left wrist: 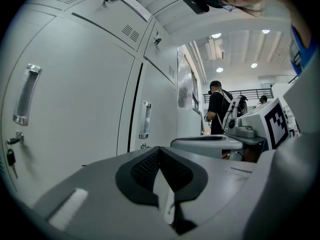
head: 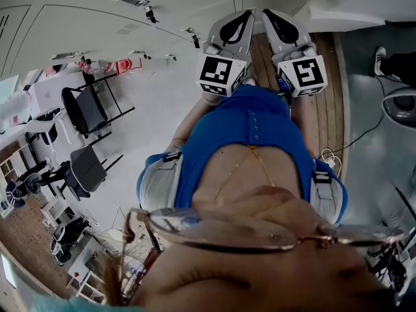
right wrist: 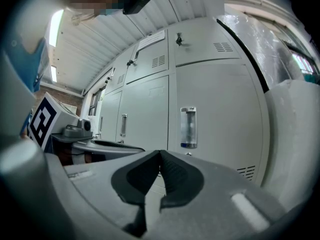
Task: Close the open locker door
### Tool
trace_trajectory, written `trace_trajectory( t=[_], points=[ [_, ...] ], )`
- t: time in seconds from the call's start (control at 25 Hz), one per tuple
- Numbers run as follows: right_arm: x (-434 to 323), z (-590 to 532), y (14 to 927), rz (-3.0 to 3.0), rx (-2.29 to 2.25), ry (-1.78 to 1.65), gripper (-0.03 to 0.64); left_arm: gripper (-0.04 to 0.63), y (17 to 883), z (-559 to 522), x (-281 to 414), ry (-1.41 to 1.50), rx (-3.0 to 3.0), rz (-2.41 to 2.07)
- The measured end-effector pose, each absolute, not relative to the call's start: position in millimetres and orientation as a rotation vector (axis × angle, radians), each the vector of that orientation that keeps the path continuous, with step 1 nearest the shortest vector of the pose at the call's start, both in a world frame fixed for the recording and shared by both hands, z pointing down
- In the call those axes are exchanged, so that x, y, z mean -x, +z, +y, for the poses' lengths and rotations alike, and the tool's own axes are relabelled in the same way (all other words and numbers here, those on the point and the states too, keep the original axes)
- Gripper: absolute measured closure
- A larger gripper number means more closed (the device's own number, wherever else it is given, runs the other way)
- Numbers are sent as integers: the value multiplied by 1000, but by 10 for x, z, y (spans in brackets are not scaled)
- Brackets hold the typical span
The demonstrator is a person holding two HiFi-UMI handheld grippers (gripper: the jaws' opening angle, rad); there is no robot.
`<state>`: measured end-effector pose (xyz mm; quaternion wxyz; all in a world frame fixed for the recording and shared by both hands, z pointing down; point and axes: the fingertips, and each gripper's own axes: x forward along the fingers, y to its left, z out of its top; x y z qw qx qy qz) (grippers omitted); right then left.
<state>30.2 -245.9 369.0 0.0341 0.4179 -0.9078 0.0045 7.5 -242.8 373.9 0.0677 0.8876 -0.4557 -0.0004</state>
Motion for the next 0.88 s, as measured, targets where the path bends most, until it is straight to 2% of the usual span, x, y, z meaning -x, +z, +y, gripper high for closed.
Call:
trace_trajectory(
  t=[0.88],
  points=[
    [-310, -2293, 3732, -2781, -1245, 10, 614, 598, 3749, -2270, -75, 4, -2670, -1389]
  ],
)
